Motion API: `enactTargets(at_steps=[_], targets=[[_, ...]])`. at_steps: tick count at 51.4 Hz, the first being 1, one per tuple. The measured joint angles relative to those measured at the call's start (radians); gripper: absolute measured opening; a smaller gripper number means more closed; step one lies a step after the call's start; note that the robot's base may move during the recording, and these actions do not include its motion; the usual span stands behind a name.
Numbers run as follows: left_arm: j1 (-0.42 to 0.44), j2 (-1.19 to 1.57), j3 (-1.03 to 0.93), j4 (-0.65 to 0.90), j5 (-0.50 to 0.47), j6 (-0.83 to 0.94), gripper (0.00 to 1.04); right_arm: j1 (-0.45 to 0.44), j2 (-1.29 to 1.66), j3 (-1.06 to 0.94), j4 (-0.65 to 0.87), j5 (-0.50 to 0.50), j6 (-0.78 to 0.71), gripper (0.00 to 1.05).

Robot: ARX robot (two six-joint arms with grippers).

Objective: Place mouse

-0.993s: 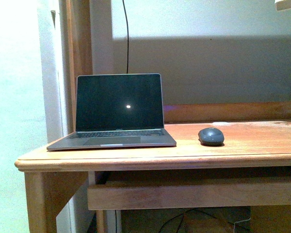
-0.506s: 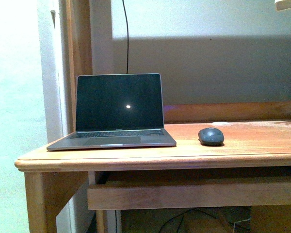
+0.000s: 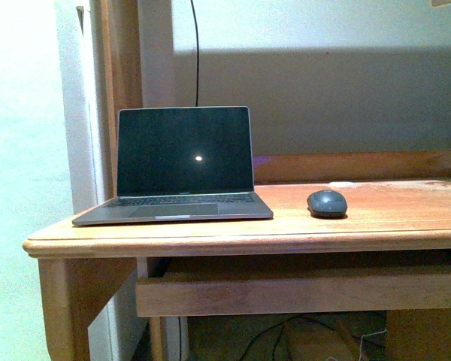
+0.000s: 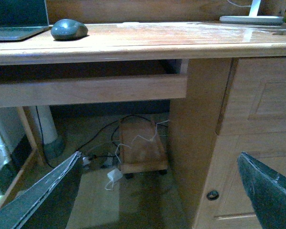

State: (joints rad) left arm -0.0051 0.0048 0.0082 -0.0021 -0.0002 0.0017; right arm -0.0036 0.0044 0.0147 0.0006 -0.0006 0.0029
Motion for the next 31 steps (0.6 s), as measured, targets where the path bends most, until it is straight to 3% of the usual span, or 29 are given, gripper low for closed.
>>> enactTargets(at_steps=[31], targets=[[0.0,0.0,0.0,0.0,0.0,0.0,0.97,0.0,0.0,0.0,0.0,0.0,0.0,0.97]])
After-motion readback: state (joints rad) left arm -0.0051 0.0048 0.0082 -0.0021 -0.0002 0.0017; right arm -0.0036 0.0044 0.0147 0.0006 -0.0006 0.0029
